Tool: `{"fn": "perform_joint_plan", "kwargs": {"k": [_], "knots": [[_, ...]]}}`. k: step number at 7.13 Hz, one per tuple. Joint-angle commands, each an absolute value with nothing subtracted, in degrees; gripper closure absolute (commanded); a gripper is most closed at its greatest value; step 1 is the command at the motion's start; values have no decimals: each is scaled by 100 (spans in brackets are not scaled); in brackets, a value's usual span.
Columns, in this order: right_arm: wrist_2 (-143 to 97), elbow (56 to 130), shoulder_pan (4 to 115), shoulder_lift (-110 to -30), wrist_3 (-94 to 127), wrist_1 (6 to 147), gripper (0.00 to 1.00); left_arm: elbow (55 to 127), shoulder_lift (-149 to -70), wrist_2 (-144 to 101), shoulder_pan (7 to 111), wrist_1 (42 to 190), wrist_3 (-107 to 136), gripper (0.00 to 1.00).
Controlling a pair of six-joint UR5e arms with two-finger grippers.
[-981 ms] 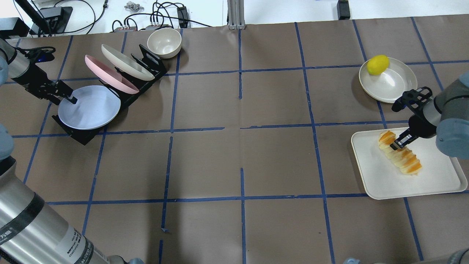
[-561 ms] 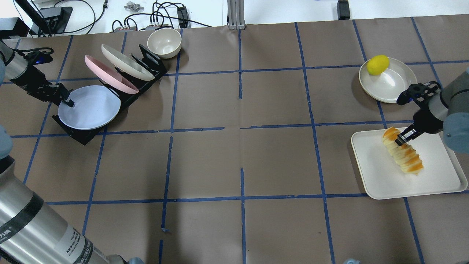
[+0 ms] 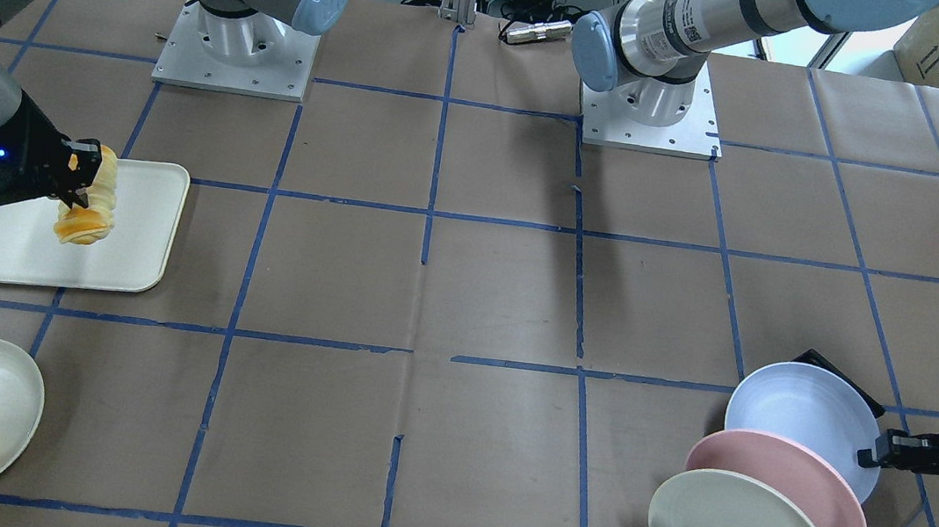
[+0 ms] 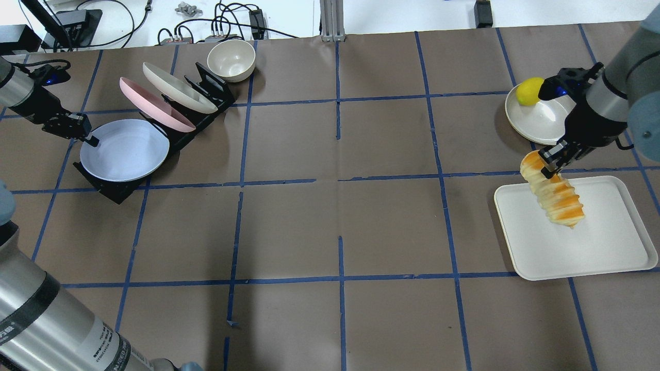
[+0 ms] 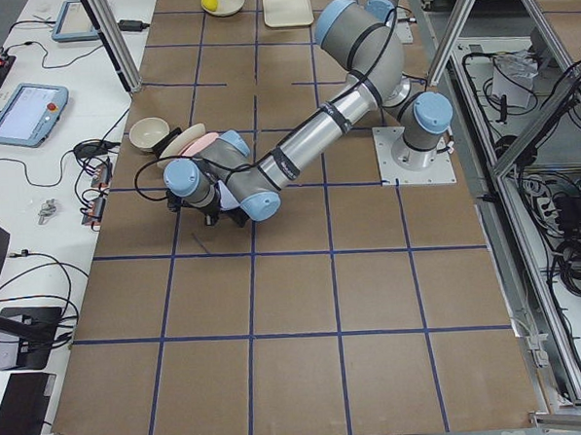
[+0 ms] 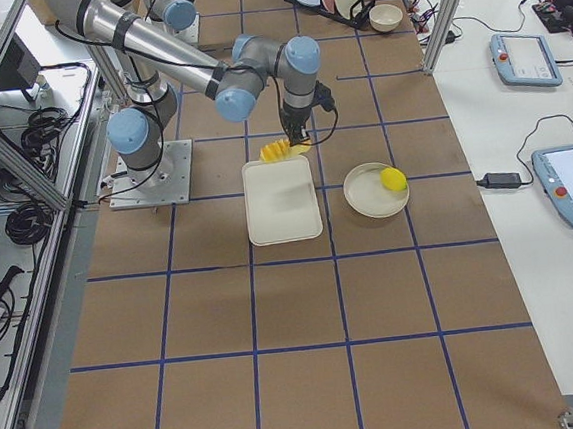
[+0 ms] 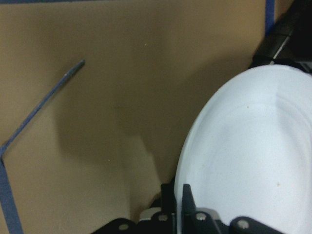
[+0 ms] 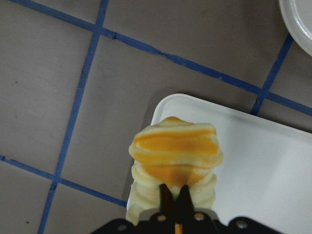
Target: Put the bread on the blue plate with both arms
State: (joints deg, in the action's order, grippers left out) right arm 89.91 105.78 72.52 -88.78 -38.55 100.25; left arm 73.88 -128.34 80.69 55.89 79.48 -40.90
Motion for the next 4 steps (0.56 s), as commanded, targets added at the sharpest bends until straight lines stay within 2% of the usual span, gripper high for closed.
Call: {"fn": "perform_joint_plan", "kwargs": {"k": [1,4], "knots": [[9009,10065,7664,-8947,-3472,9449,95,7025,-12788,8121,5581,8381,-4096,98],[8956,10090,7690,-9026,-3341,9413,95,6952,-12474,8391,5467,9050,-4148,100]]}}
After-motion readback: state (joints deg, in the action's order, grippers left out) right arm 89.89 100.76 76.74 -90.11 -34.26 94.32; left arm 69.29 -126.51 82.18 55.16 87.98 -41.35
